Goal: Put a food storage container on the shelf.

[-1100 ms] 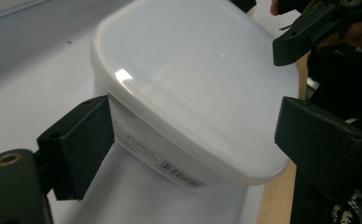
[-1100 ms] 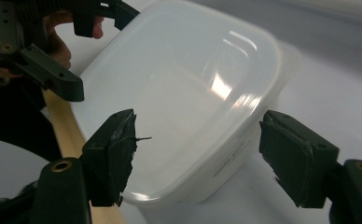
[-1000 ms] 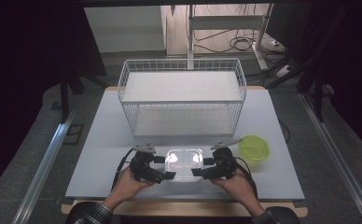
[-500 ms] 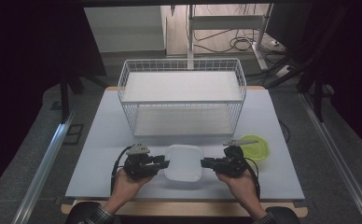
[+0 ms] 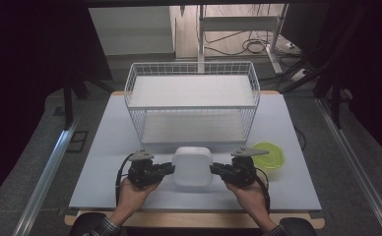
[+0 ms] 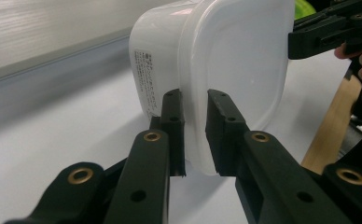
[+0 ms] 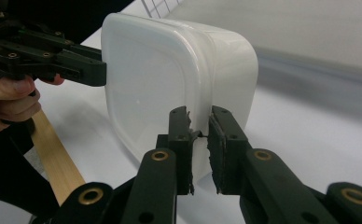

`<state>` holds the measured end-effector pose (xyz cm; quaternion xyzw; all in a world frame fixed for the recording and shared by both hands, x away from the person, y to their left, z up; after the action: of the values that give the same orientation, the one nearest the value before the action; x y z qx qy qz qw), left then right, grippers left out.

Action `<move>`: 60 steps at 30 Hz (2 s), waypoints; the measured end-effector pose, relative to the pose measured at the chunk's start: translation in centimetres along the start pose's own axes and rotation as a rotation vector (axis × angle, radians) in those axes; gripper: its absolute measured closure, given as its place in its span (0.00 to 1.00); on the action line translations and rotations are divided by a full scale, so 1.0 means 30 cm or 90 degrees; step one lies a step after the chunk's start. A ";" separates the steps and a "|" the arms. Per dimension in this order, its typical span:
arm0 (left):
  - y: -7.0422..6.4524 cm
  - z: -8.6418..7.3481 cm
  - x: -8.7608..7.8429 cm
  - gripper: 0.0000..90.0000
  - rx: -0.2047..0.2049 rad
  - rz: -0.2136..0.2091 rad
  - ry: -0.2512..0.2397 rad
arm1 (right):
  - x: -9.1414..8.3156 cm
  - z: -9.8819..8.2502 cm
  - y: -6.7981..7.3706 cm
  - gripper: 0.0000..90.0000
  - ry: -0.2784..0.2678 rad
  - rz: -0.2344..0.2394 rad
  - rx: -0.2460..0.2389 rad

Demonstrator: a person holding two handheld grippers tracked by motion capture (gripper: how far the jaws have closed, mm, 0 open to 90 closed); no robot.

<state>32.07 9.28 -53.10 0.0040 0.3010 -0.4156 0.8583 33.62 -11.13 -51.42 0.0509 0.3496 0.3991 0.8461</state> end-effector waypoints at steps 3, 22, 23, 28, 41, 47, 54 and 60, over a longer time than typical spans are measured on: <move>-0.003 0.019 -0.011 0.87 0.006 0.002 -0.007 | -0.013 0.020 0.007 0.89 -0.009 0.003 -0.012; 0.003 0.202 -0.087 0.87 0.045 0.030 -0.051 | -0.088 0.201 0.053 0.89 -0.071 0.006 -0.061; 0.004 0.214 -0.093 0.87 0.048 0.031 -0.054 | -0.094 0.219 0.058 0.89 -0.076 0.006 -0.065; 0.007 0.266 -0.116 0.87 0.057 0.039 -0.068 | -0.115 0.278 0.072 0.89 -0.092 0.008 -0.076; 0.020 0.389 -0.182 0.87 0.069 0.054 -0.095 | -0.138 0.403 0.093 0.89 -0.123 0.026 -0.078; 0.025 0.452 -0.209 0.87 0.075 0.062 -0.112 | -0.151 0.471 0.098 0.89 -0.143 0.034 -0.073; 0.036 0.518 -0.233 0.87 0.082 0.070 -0.124 | -0.161 0.539 0.101 0.88 -0.156 0.035 -0.074; 0.044 0.569 -0.245 0.87 0.085 0.077 -0.133 | -0.168 0.592 0.100 0.88 -0.164 0.031 -0.078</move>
<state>38.31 11.00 -35.63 0.0359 0.1809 -0.3806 0.9062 40.74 -9.26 -34.22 0.0584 0.2114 0.4302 0.8757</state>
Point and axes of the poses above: each handheld gripper's, and its own axes: x roughly forward along the jaws, z roughly out of its top, y roughly to its left, the point moved 8 cm from there along x, roughly forward along the jaws, and after that the axes turned 5 degrees about x, right-handed, at the moved point
